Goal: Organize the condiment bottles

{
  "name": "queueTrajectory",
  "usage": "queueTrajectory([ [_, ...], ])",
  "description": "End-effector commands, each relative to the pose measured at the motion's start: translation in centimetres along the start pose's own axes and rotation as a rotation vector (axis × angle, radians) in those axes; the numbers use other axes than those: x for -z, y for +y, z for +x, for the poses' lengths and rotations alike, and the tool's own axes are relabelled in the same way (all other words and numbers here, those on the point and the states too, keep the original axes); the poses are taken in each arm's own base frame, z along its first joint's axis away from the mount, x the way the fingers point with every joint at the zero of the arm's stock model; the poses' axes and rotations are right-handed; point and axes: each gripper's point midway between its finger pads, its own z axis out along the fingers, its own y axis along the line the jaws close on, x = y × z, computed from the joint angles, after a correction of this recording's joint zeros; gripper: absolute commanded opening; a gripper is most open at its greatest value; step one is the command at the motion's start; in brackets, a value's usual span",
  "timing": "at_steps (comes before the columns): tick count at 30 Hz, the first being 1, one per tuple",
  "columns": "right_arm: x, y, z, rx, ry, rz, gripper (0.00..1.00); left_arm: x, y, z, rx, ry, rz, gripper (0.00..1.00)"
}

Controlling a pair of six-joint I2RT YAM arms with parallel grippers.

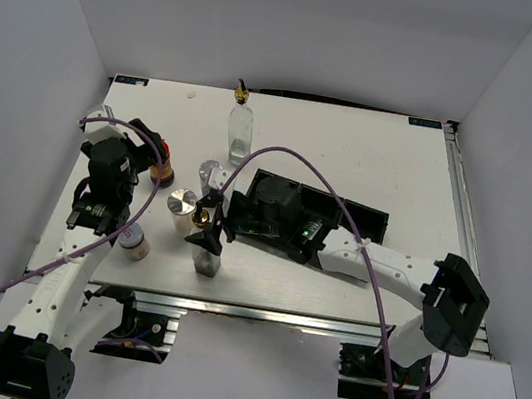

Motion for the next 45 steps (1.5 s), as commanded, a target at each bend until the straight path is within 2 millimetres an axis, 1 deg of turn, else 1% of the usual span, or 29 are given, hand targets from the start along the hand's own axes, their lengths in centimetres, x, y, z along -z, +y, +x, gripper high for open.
queueTrajectory([
  [1, -1.1, -1.0, -3.5, 0.023, -0.109, 0.056, 0.80, 0.2, 0.0, 0.1, -0.004, -0.005, 0.012, 0.98],
  [3, -1.3, -1.2, -3.5, 0.018, -0.112, 0.069, 0.73, 0.2, 0.1, 0.1, -0.003, -0.008, 0.008, 0.98],
  [4, -1.3, -1.2, -3.3, 0.009, -0.109, 0.074, 0.58, 0.1, 0.2, 0.2, -0.006, -0.005, 0.006, 0.98],
  [6, -1.2, -1.7, -3.3, -0.001, -0.112, 0.106, 0.44, 0.2, 0.2, 0.1, -0.009, -0.007, 0.008, 0.98],
  [7, -1.0, -1.7, -3.3, -0.009, -0.112, 0.113, 0.31, 0.2, 0.2, 0.1, -0.008, -0.008, 0.006, 0.98],
  [8, -0.9, -1.7, -3.5, -0.012, -0.116, 0.118, 0.25, 0.2, 0.3, 0.2, -0.008, -0.006, 0.004, 0.98],
  [9, -0.5, -1.8, -3.8, -0.016, -0.114, 0.130, 0.20, 0.2, 0.3, 0.1, -0.007, -0.010, -0.001, 0.98],
  [10, -0.2, -1.8, -4.3, -0.018, -0.118, 0.136, 0.09, 0.2, 0.3, 0.1, -0.009, -0.010, -0.001, 0.98],
  [11, 0.2, -1.8, -4.7, -0.023, -0.120, 0.145, 0.04, 0.2, 0.4, 0.1, -0.009, -0.010, -0.005, 0.98],
  [12, 1.2, -2.1, -5.9, -0.017, -0.137, 0.177, 0.00, 0.3, 0.4, 0.1, -0.009, -0.011, -0.003, 0.98],
  [14, 2.4, -2.5, -6.8, -0.021, -0.136, 0.223, 0.00, 0.3, 0.3, 0.0, -0.008, -0.013, 0.000, 0.98],
  [15, 3.9, -2.6, -8.6, -0.012, -0.170, 0.251, 0.00, 0.3, 0.2, 0.0, -0.010, -0.011, 0.003, 0.98],
  [16, 4.8, -2.8, -8.7, -0.021, -0.157, 0.281, 0.00, 0.4, 0.0, -0.2, -0.007, -0.015, 0.015, 0.98],
  [17, 5.7, -3.2, -9.6, -0.024, -0.168, 0.314, 0.00, 0.5, -0.1, -0.2, -0.007, -0.016, 0.023, 0.98],
  [18, 7.6, -3.8, -11.2, -0.026, -0.198, 0.379, 0.00, 0.5, -0.1, -0.2, -0.005, -0.016, 0.025, 0.98],
  [19, 8.7, -4.3, -11.3, -0.036, -0.187, 0.423, 0.00, 0.6, -0.3, -0.2, -0.003, -0.018, 0.034, 0.98],
  [21, 12.2, -6.0, -13.1, -0.056, -0.229, 0.561, 0.00, 0.8, -0.5, -0.5, 0.003, -0.028, 0.046, 0.98],
  [22, 13.5, -6.7, -13.5, -0.060, -0.234, 0.610, 0.00, 0.8, -0.5, -0.6, 0.002, -0.030, 0.049, 0.98],
  [23, 15.0, -7.9, -13.0, -0.075, -0.212, 0.698, 0.00, 0.8, -0.6, -0.6, 0.003, -0.030, 0.055, 0.98],
  [24, 17.2, -9.0, -13.7, -0.085, -0.227, 0.769, 0.00, 0.8, -0.7, -0.6, 0.002, -0.030, 0.058, 0.98],
  [25, 18.4, -9.5, -13.8, -0.113, -0.228, 0.808, 0.00, 0.8, -0.7, -0.7, 0.002, -0.031, 0.057, 0.98],
  [30, 26.8, -13.0, -12.5, -0.202, -0.190, 1.121, 0.00, 0.6, -1.0, -0.8, -0.008, -0.026, 0.067, 0.98],
  [32, 29.2, -13.7, -12.2, -0.216, -0.190, 1.208, 0.00, 0.5, -1.2, -0.8, -0.008, -0.027, 0.075, 0.98],
  [33, 31.1, -14.1, -11.8, -0.219, -0.182, 1.277, 0.00, 0.4, -1.3, -0.7, -0.010, -0.022, 0.081, 0.98],
  [34, 32.0, -14.4, -11.5, -0.225, -0.178, 1.311, 0.00, 0.4, -1.4, -0.7, -0.012, -0.020, 0.085, 0.98],
  [35, 33.5, -14.9, -11.1, -0.234, -0.179, 1.372, 0.00, 0.2, -1.4, -0.6, -0.014, -0.018, 0.084, 0.98],
  [38, 35.9, -15.6, -9.7, -0.257, -0.174, 1.459, 0.00, 0.0, -1.8, -0.6, -0.016, -0.008, 0.093, 0.98],
  [41, 37.1, -16.2, -8.2, -0.278, -0.155, 1.511, 0.00, -0.5, -2.1, -0.4, -0.020, 0.005, 0.098, 0.98],
  [45, 37.9, -17.5, -6.1, -0.328, -0.135, 1.577, 0.00, -1.0, -2.6, -0.2, -0.019, 0.022, 0.113, 0.98],
])
